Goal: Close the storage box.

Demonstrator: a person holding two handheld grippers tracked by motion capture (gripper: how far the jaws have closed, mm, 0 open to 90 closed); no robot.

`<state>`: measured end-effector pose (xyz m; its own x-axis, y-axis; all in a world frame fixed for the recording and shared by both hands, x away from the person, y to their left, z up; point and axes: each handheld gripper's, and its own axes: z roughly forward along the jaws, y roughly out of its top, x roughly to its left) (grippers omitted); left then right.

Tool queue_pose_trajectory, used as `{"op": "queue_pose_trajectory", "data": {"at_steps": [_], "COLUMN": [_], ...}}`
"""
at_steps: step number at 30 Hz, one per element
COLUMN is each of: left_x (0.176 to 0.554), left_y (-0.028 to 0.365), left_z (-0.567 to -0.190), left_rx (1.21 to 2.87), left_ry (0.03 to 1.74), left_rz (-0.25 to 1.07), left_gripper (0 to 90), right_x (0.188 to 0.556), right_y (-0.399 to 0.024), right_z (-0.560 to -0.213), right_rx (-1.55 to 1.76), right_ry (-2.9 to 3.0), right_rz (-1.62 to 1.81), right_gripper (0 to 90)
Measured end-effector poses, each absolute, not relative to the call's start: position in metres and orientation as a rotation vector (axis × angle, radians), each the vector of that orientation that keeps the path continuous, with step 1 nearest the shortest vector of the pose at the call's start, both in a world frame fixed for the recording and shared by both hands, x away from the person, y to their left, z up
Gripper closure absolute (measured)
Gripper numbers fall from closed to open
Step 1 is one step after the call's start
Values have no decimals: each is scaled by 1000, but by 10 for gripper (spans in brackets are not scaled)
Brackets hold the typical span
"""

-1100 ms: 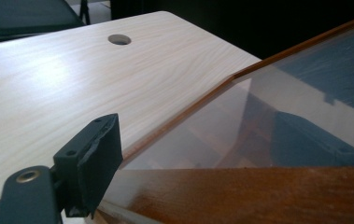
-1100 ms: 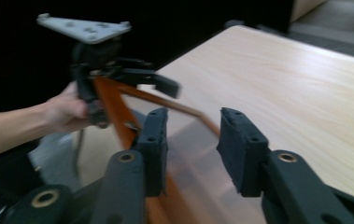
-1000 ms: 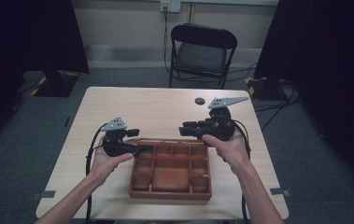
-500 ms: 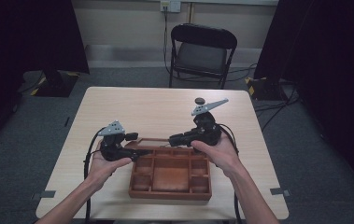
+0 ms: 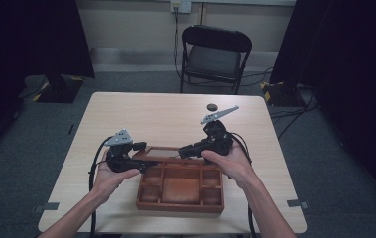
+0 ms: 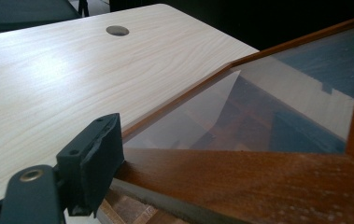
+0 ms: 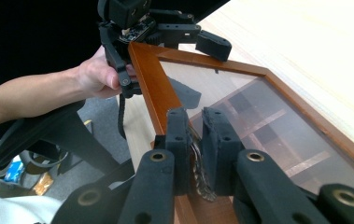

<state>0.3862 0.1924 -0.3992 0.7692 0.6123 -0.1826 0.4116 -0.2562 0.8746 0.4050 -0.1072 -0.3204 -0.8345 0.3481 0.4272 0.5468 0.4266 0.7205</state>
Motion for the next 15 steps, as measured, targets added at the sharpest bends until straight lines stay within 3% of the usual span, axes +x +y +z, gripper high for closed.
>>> {"op": "queue_pose_trajectory", "data": {"at_steps": [15], "left_x": [384], "left_y": [196], "left_z": [-403], "left_rx": [1892], "left_ry": [779], "left_rz": [240], "left_gripper": [198], "right_x": [405], "right_y": [-110], "right_z": [-322], "right_rx": [-754], "right_ry": [-2475], "right_rz": [-1347], "right_gripper": [824]}}
